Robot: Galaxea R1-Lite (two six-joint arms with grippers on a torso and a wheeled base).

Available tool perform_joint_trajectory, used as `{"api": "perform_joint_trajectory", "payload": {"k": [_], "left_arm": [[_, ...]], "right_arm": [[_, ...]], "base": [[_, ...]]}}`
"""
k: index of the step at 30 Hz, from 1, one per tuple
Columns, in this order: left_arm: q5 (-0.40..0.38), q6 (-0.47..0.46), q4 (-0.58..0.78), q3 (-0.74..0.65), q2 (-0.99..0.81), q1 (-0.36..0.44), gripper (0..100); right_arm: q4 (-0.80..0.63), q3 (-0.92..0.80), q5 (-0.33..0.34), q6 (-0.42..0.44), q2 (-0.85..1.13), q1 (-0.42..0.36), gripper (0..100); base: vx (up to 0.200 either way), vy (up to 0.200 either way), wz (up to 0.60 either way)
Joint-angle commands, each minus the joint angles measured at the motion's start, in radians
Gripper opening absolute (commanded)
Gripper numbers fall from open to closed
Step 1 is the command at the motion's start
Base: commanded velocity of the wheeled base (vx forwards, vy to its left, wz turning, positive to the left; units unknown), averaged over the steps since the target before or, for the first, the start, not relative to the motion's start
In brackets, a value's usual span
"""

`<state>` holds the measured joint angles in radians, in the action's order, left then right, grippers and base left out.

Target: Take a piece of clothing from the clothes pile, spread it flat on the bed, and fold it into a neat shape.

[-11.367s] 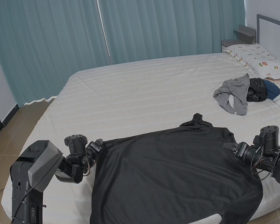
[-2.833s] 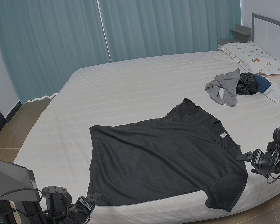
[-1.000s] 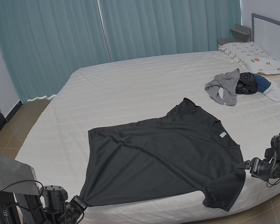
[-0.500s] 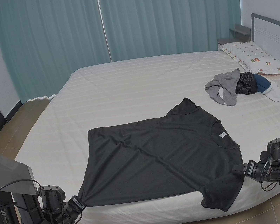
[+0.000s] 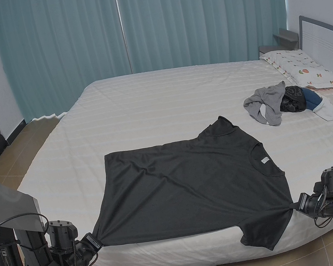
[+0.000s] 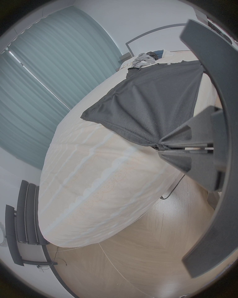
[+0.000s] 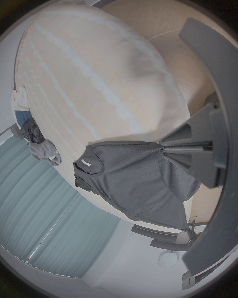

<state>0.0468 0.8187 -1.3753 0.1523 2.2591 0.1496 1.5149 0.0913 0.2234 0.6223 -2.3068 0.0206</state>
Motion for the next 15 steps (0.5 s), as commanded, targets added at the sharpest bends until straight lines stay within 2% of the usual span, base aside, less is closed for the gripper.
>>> {"api": "perform_joint_trajectory", "payload": {"k": [1,15], "left_arm": [[0.001,0.0,0.001,0.0,0.007,0.001,0],[-0.002,0.01,-0.001,-0.008,-0.004,-0.001,0]], "right_arm": [[0.001,-0.008,-0.001,-0.009,0.032,0.038,0],[0.05,-0.002,-0.003,-0.009,0.03,-0.021,0]], "base": [[0.0,0.0,0.0],[0.0,0.0,0.0]]}}
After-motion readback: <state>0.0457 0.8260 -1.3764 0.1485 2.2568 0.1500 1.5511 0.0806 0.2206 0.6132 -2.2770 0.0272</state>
